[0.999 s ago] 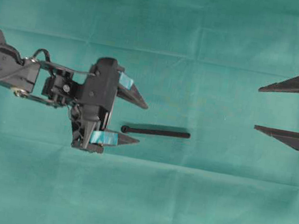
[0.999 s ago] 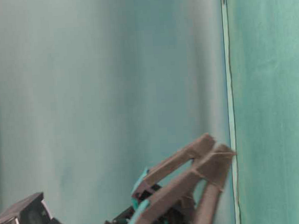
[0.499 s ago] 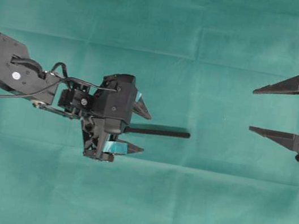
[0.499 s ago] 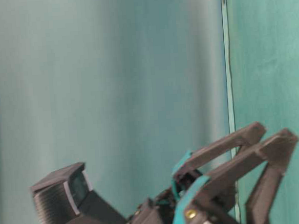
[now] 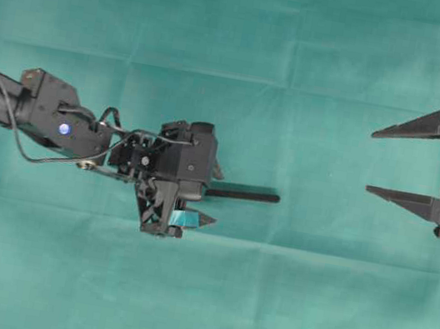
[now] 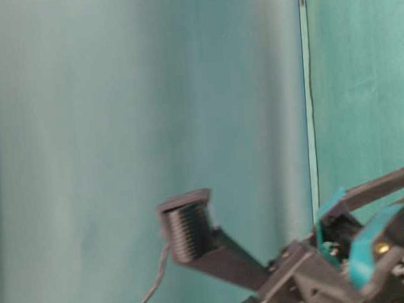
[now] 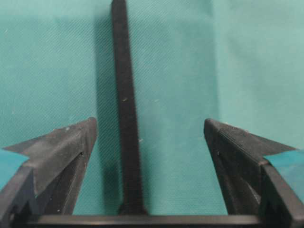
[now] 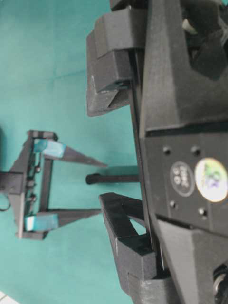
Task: Peel off the Velcro with your right arm.
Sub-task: 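Close the left gripper on the strap's left end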
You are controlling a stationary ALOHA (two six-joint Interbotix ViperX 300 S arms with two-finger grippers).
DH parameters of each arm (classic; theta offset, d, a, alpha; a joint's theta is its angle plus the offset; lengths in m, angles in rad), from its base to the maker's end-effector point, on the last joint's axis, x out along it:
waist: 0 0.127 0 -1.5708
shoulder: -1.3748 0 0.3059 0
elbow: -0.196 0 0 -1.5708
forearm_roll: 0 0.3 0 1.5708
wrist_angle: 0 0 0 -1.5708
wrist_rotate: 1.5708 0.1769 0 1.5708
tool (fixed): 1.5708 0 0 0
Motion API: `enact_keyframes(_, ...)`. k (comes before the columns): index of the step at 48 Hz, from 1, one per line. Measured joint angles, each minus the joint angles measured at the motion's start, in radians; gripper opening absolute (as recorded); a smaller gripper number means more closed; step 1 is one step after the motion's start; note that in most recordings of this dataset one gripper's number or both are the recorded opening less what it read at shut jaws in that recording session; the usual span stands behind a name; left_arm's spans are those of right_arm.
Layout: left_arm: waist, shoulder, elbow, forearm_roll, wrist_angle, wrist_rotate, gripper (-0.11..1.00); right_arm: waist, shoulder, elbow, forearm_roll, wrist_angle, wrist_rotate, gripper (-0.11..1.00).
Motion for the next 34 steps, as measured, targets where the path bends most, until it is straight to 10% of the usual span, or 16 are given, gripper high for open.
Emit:
enact_keyframes(24, 0.015, 0.058, 0.002, -0.002, -0.057, 0.000, 0.89, 0.002, 0.009, 0.000, 0.000, -0.002, 0.000, 0.90)
enact_keyframes(34, 0.015, 0.064, 0.002, 0.000, -0.057, 0.000, 0.71, 0.000, 0.012, 0.002, 0.002, -0.002, 0.000, 0.90)
